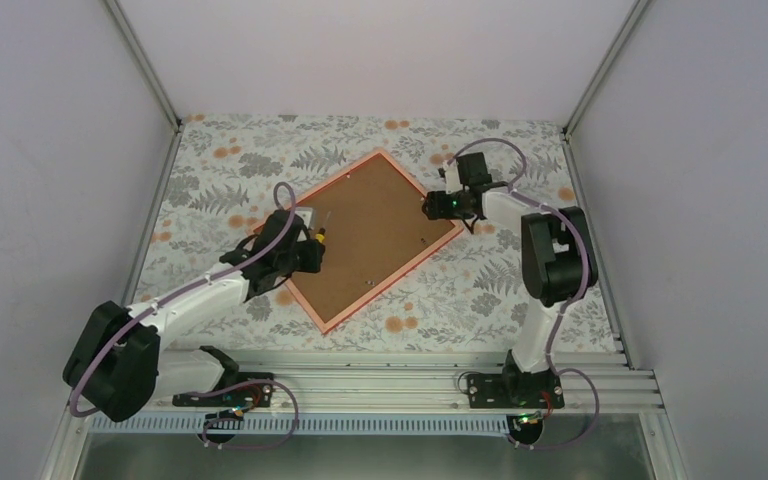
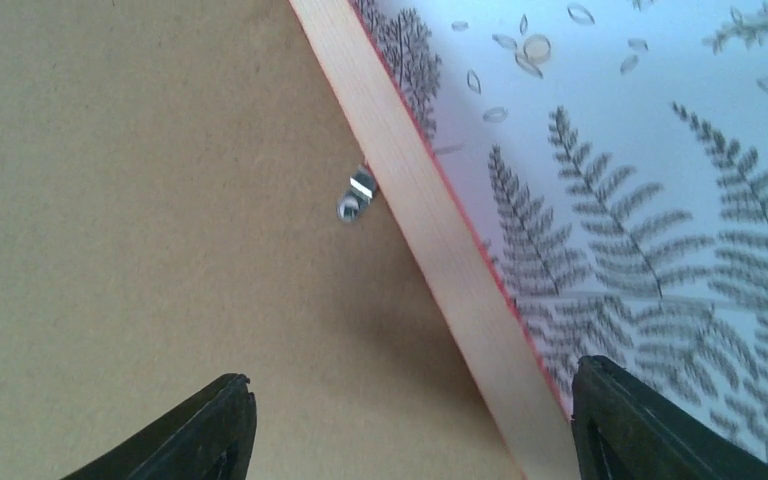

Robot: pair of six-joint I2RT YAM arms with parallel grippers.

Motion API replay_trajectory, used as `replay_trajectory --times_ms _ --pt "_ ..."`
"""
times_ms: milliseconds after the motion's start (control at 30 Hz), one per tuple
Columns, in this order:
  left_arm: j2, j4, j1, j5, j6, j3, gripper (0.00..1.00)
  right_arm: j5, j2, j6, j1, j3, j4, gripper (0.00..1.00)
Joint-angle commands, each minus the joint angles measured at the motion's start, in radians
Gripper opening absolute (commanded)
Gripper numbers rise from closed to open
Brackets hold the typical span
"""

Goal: Take the photo out of the frame

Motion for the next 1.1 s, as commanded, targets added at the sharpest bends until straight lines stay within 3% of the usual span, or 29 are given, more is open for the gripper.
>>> replay_trajectory --times_ms 0,267,633,1067 --pt "0.016 0.052 0.018 0.049 0.021 -0.002 0.03 0.013 0.072 -0.058 -0.001 0.086 -0.023 0.69" --pt "0.032 0.051 0.023 0.072 0.024 0.011 0.03 -0.012 0.159 -0.075 -0.001 0.124 -0.058 0.55" --pt "0.068 0.049 0.015 0.141 0.020 0.046 0.03 -0.075 -0.022 0.029 0.042 -0.146 0.051 0.38" --pt "0.162 -0.047 -0.157 0.012 0.021 0.167 0.03 -0.022 -0.143 0.147 0.188 -0.345 0.170 0.27"
